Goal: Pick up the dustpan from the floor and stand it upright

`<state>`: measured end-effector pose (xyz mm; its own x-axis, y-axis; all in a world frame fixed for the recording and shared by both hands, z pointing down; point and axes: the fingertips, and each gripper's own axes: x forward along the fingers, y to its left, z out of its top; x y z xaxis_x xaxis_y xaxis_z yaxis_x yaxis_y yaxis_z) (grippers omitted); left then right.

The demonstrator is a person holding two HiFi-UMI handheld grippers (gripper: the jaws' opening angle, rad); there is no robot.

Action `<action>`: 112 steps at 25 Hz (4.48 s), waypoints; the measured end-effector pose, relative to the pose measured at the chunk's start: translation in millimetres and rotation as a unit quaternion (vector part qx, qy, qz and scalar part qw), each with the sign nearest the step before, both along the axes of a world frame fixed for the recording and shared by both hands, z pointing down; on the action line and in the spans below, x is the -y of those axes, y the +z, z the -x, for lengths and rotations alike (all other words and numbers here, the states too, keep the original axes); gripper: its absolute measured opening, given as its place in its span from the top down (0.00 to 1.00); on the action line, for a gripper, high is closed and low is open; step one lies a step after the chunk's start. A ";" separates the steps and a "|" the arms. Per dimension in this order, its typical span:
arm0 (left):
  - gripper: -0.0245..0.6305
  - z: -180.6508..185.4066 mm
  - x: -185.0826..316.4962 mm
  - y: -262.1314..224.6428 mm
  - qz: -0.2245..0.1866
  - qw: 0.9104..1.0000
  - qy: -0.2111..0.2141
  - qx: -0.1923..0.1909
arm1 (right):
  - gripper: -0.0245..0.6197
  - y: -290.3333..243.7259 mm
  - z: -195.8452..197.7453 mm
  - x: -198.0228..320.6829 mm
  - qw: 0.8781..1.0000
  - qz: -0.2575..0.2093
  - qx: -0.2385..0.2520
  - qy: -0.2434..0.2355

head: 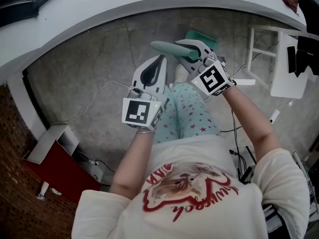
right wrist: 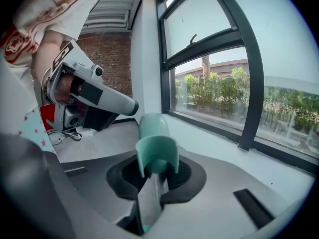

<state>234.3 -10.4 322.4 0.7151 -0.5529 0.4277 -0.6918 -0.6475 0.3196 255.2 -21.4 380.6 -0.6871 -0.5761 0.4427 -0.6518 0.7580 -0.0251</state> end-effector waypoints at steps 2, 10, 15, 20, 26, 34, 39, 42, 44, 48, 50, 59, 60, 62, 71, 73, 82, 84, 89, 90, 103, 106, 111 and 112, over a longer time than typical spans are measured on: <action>0.93 -1.0 1.7 0.9 -0.002 1.000 0.005 -0.001 | 0.85 0.0 -1.7 1.3 1.000 0.001 0.000 0.005; 0.93 -13.9 -1.4 -1.6 0.000 0.999 0.039 -0.008 | 0.85 1.8 -10.9 -0.5 1.000 0.004 -0.012 0.023; 0.93 -21.7 -4.1 -0.3 0.002 0.998 0.061 -0.009 | 0.85 4.2 -18.7 -3.9 0.999 0.006 -0.022 0.031; 0.93 -28.2 -6.4 -2.5 0.005 0.997 0.071 -0.001 | 0.85 9.5 -30.7 -8.9 0.998 0.011 -0.034 0.048; 0.93 -29.8 -17.8 0.3 0.010 0.996 0.087 0.001 | 0.85 9.4 -41.2 -14.6 0.996 0.020 -0.024 0.082; 0.93 -37.7 -17.3 7.2 0.006 0.993 0.115 -0.003 | 0.84 11.6 -46.8 -14.1 0.993 0.035 -0.001 0.115; 0.93 -43.9 -21.7 9.7 0.001 0.992 0.129 -0.010 | 0.79 9.4 -48.1 -21.6 0.993 0.031 0.006 0.113; 0.93 -44.8 -30.6 14.7 -0.001 0.990 0.143 -0.008 | 0.73 8.3 -48.9 -28.7 0.992 0.033 0.015 0.117; 0.93 -46.1 -36.1 18.1 0.000 0.988 0.154 -0.002 | 0.72 9.2 -52.0 -33.0 0.991 0.036 0.019 0.128; 0.93 -50.7 -42.6 20.1 0.002 0.987 0.164 0.003 | 0.72 9.8 -57.8 -40.9 0.988 0.042 0.020 0.147; 0.93 -53.6 -44.2 19.8 -0.002 0.986 0.166 0.005 | 0.72 10.9 -62.9 -44.5 0.985 0.047 0.021 0.163; 0.93 -60.2 -80.9 14.5 -0.017 0.980 0.193 0.031 | 0.74 -9.7 -81.1 -78.8 0.975 0.064 0.018 0.211; 0.93 -61.0 -80.9 12.6 -0.019 0.981 0.188 0.029 | 0.76 -12.4 -81.8 -82.1 0.973 0.066 0.021 0.218; 0.93 -63.6 -80.8 7.9 -0.023 0.983 0.182 0.023 | 0.84 -19.2 -84.0 -87.4 0.970 0.066 0.019 0.234; 0.93 -63.2 -93.8 -10.6 -0.032 0.986 0.163 -0.014 | 0.92 -51.1 -80.6 -101.3 0.948 0.065 0.024 0.311; 0.93 -54.4 -99.9 -10.5 -0.036 0.987 0.155 -0.019 | 0.92 -48.1 -70.2 -107.4 0.944 0.070 0.025 0.320; 0.93 13.3 -155.7 -30.1 -0.046 0.992 0.113 -0.019 | 0.92 -71.4 -3.1 -159.7 0.935 0.051 0.039 0.349; 0.93 35.6 -168.0 -40.5 -0.057 0.993 0.107 -0.016 | 0.92 -81.9 18.9 -172.2 0.932 0.048 0.056 0.355; 0.93 78.6 -205.3 -58.4 -0.065 0.993 0.097 -0.008 | 0.92 -101.9 64.7 -208.3 0.933 0.043 0.047 0.355; 0.93 82.6 -212.0 -61.4 -0.064 0.993 0.096 -0.011 | 0.92 -105.4 70.4 -214.3 0.933 0.043 0.046 0.354; 0.93 93.3 -287.4 -91.3 -0.062 0.994 0.086 -0.038 | 0.92 -137.3 70.3 -283.6 0.943 0.025 0.013 0.331; 0.93 90.1 -313.4 -112.3 -0.077 0.993 0.078 -0.034 | 0.92 -169.9 70.9 -304.4 0.951 0.001 0.026 0.308; 0.93 67.4 -385.5 -143.7 -0.099 0.993 0.054 -0.041 | 0.92 -211.1 52.6 -388.3 0.963 -0.035 0.010 0.268; 0.93 61.9 -403.3 -148.4 -0.100 0.993 0.047 -0.045 | 0.92 -215.6 46.1 -409.9 0.963 -0.035 0.013 0.268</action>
